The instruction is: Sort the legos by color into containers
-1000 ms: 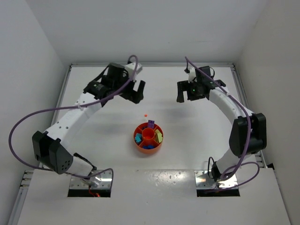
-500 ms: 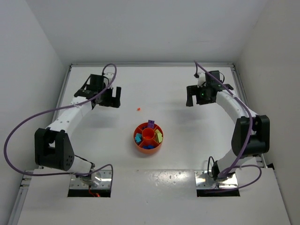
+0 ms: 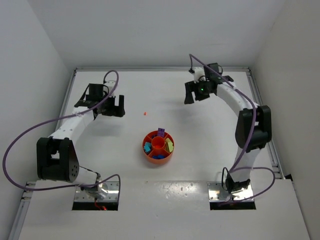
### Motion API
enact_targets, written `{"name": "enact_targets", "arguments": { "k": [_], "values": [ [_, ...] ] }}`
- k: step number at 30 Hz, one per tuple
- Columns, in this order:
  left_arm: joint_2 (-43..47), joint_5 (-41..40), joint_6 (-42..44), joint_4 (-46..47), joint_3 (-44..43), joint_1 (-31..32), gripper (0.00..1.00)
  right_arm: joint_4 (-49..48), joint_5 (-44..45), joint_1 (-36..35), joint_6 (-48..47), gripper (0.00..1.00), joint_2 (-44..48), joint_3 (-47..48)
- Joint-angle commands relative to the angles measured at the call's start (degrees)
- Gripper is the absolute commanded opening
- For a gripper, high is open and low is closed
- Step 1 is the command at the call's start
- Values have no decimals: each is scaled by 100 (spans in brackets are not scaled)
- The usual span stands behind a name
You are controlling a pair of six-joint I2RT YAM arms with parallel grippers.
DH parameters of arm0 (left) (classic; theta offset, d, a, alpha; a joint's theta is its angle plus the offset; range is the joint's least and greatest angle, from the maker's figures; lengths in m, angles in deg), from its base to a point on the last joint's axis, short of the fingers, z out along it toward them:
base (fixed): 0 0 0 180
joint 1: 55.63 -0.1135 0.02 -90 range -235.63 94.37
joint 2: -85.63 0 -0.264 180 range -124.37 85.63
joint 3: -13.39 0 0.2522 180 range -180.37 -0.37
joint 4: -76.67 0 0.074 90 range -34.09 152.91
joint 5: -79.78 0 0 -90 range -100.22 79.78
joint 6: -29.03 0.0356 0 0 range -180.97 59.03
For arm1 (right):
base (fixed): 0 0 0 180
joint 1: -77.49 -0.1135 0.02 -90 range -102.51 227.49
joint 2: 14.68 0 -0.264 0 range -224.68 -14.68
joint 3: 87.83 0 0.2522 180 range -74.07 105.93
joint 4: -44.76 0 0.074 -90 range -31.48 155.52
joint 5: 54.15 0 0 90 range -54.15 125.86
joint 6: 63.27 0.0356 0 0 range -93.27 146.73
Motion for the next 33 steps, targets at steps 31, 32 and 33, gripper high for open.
{"name": "enact_targets", "arguments": {
  "k": [31,32,33],
  "values": [
    [-482,1890,223,-80,-168,-1115,100,-430,-1994,-2148,-3491,69,-3322,2934],
    [-482,1890,223,-80,-168,-1115,100,-430,-1942,-2209,-3492,69,-3322,2881],
    [-482,1890,276,-80,-168,-1115,100,-430,-1941,-2210,-3492,68,-3322,2881]
  ]
}}
